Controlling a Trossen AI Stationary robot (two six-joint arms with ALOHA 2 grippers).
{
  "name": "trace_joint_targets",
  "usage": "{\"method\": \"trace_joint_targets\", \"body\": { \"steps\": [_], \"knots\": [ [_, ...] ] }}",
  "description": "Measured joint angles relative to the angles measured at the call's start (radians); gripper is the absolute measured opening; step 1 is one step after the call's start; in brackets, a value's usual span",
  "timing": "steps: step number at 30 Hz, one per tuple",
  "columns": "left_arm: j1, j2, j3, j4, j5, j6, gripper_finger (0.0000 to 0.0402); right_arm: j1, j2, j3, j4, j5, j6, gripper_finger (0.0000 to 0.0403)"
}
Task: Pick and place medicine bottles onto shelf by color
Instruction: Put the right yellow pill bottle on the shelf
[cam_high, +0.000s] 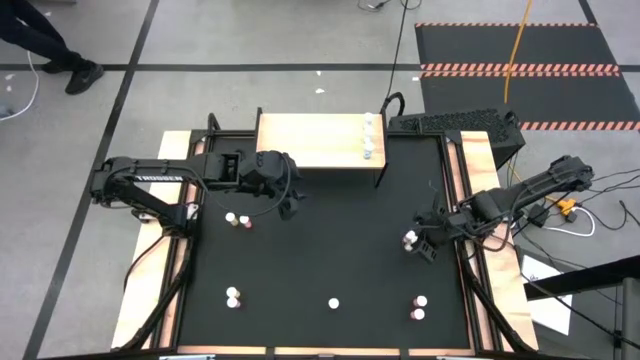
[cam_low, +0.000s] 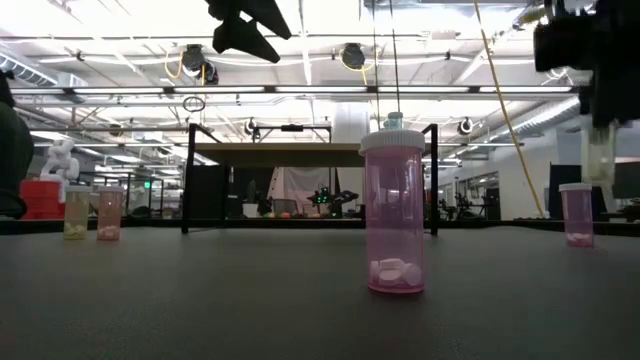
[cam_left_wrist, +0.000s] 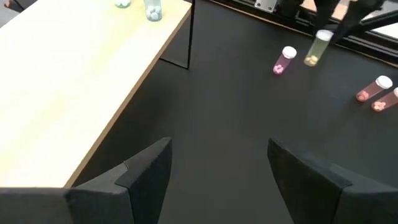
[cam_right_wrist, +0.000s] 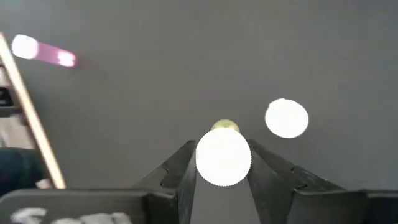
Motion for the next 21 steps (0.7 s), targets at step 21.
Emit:
{"method": "trace_joint_targets", "body": {
  "steps": [21],
  "knots": [
    [0.004, 0.0, 0.0, 0.051, -0.004, -0.179, 0.0266, -0.198, 0.459, 0.613, -0.162, -0.105, -0.57, 0.0118]
  ]
}}
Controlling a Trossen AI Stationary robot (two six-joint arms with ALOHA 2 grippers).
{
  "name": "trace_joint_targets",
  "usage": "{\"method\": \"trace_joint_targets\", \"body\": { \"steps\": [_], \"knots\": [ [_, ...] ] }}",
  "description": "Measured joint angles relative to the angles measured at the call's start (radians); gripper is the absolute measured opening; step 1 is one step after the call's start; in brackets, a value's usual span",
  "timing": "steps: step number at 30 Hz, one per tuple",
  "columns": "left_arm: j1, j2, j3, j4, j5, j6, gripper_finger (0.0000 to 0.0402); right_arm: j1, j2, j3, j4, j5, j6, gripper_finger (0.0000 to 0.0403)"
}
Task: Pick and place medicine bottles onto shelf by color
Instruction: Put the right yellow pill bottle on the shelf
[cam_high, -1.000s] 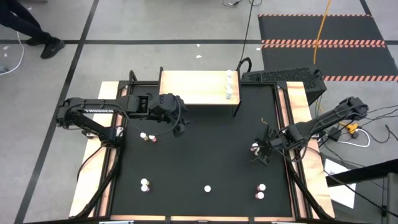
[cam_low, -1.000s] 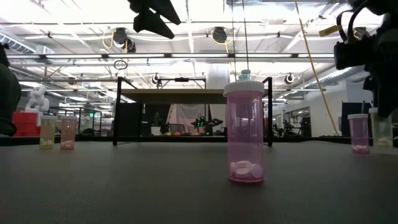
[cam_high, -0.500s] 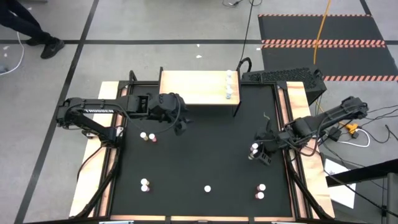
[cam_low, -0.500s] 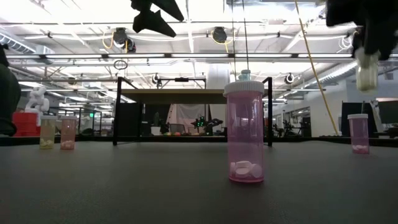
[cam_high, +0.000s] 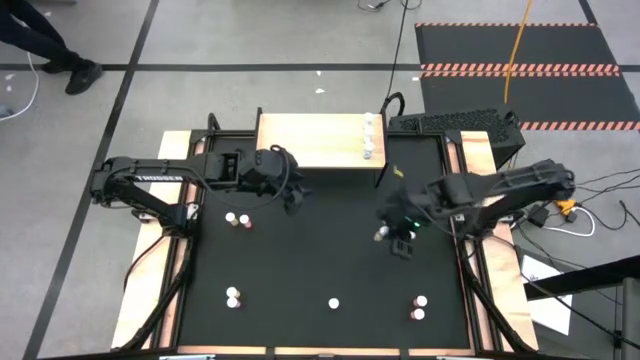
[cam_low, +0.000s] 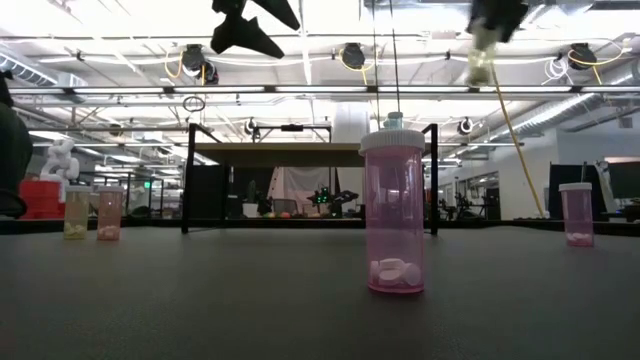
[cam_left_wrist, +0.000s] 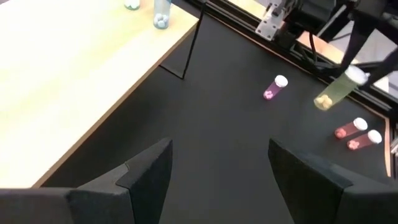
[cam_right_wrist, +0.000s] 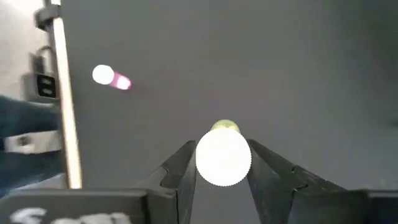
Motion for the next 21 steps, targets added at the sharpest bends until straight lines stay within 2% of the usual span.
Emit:
{"method": "trace_joint_targets", "body": {
  "steps": [3, 6, 11, 16, 21],
  "knots": [
    [0.004, 0.0, 0.0, 0.0, -0.004, -0.041, 0.0266, -0.092, 0.103, 0.114, -0.032, -0.12, -0.062, 0.0118],
    [0.007, 0.0, 0.0, -0.007, -0.004, -0.064, 0.0266, -0.154, 0.205, 0.228, -0.054, -0.144, -0.185, 0.0118],
    [0.012, -0.021, 0.0, -0.073, -0.004, -0.034, 0.0266, -0.247, 0.379, 0.455, -0.115, -0.081, -0.341, 0.0118],
    [0.061, -0.032, 0.0, -0.128, -0.005, 0.058, 0.0266, -0.342, 0.518, 0.671, -0.144, -0.01, -0.417, 0.0118],
    [0.129, -0.04, 0.001, -0.135, -0.004, 0.208, 0.0266, -0.477, 0.603, 0.782, -0.096, 0.032, -0.427, 0.0118]
  ]
}}
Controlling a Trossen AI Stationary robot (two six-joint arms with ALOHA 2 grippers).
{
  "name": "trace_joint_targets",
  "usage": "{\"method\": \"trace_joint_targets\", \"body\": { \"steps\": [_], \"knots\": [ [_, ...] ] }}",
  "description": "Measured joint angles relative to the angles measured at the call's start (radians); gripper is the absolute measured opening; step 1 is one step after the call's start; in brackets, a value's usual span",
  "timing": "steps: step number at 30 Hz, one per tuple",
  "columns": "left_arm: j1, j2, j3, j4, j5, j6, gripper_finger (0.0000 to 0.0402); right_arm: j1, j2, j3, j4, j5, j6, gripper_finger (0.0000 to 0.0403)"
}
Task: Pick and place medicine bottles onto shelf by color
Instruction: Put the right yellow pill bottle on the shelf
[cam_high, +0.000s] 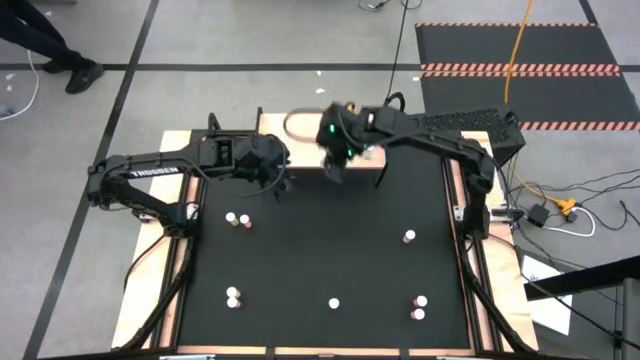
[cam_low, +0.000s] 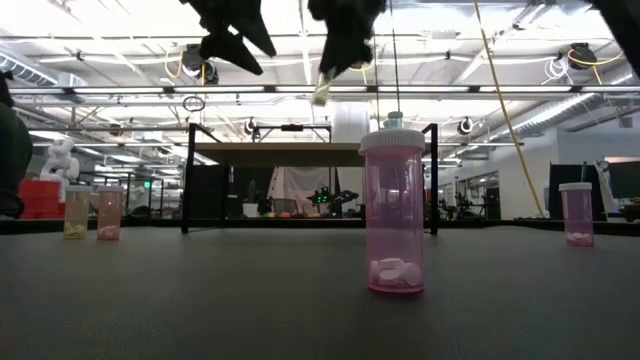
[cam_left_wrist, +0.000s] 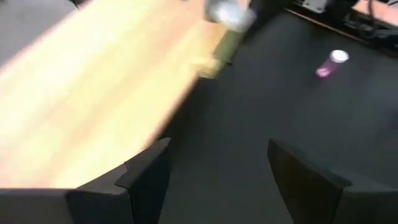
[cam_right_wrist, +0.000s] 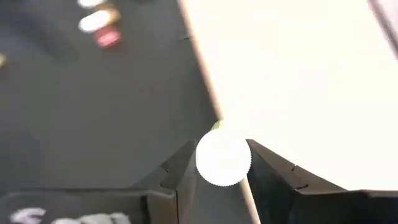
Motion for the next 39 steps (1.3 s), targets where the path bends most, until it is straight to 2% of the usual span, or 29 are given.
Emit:
{"method": "trace_joint_targets", "body": {
  "steps": [4, 9, 15, 30, 39],
  "knots": [
    [0.067, -0.001, 0.0, 0.004, 0.023, 0.108, 0.0266, -0.126, 0.032, 0.004, 0.051, 0.003, 0.057, 0.0118],
    [0.143, -0.001, 0.0, 0.004, 0.087, 0.192, 0.0266, -0.238, 0.063, 0.004, 0.01, 0.003, 0.074, 0.0118],
    [0.205, -0.001, 0.0, 0.009, 0.115, 0.196, 0.0266, -0.313, 0.063, 0.003, -0.021, 0.003, 0.022, 0.0118],
    [0.226, 0.0, 0.0, 0.055, 0.133, 0.163, 0.0266, -0.355, 0.063, 0.003, -0.037, 0.002, -0.068, 0.0118],
    [0.226, 0.0, 0.0, 0.053, 0.133, 0.156, 0.0266, -0.353, 0.06, -0.06, -0.029, 0.002, -0.074, 0.0119]
  ]
}}
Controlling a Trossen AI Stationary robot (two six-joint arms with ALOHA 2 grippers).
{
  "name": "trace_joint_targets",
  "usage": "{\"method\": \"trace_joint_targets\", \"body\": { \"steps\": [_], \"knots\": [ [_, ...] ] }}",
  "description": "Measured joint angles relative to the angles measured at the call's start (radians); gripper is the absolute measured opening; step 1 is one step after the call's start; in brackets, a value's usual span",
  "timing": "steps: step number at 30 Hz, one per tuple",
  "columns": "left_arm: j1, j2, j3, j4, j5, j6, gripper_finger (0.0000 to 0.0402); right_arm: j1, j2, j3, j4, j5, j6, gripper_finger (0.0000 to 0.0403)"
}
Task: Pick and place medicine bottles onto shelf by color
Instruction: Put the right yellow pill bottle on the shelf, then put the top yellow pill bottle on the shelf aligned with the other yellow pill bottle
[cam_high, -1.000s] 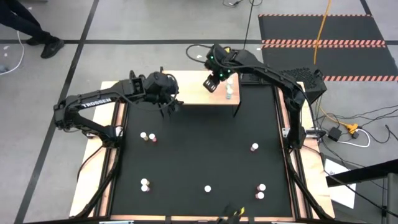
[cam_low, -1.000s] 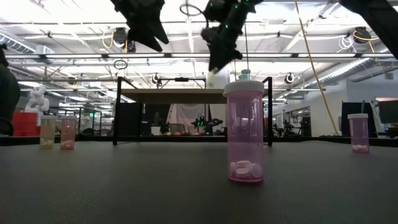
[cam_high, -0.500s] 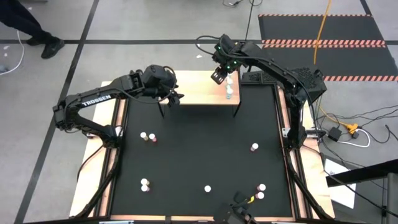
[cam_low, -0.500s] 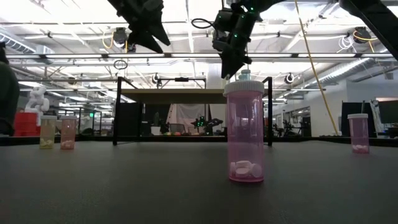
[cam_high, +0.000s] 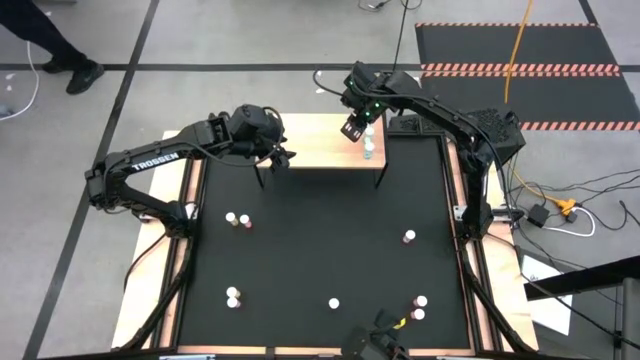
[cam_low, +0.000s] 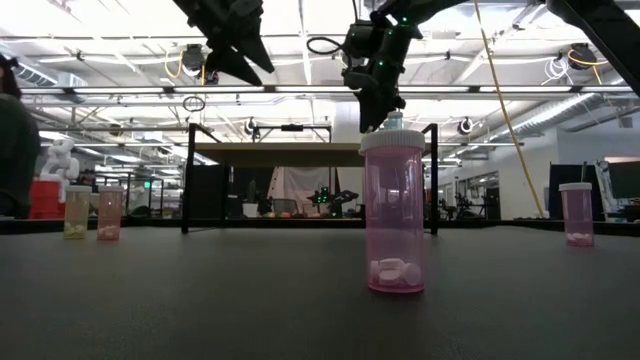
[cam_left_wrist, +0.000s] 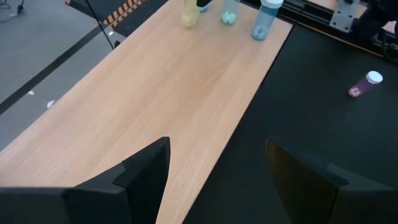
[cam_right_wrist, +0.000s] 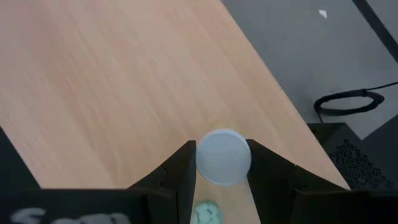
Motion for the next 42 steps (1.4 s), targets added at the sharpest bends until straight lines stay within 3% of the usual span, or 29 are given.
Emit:
{"method": "trace_joint_targets", "body": {
  "steps": [16, 30, 42],
  "knots": [
    [-0.001, 0.001, 0.0, -0.002, 0.0, -0.018, 0.0266, 0.003, 0.001, -0.012, 0.041, -0.003, -0.017, 0.012],
    [-0.001, 0.001, 0.0, -0.001, 0.0, -0.023, 0.0266, 0.003, 0.0, -0.016, 0.081, -0.004, -0.026, 0.0201],
    [0.0, 0.001, 0.0, 0.005, 0.0, -0.03, 0.0266, -0.006, -0.068, -0.014, 0.133, -0.001, -0.041, 0.0208]
  ]
}}
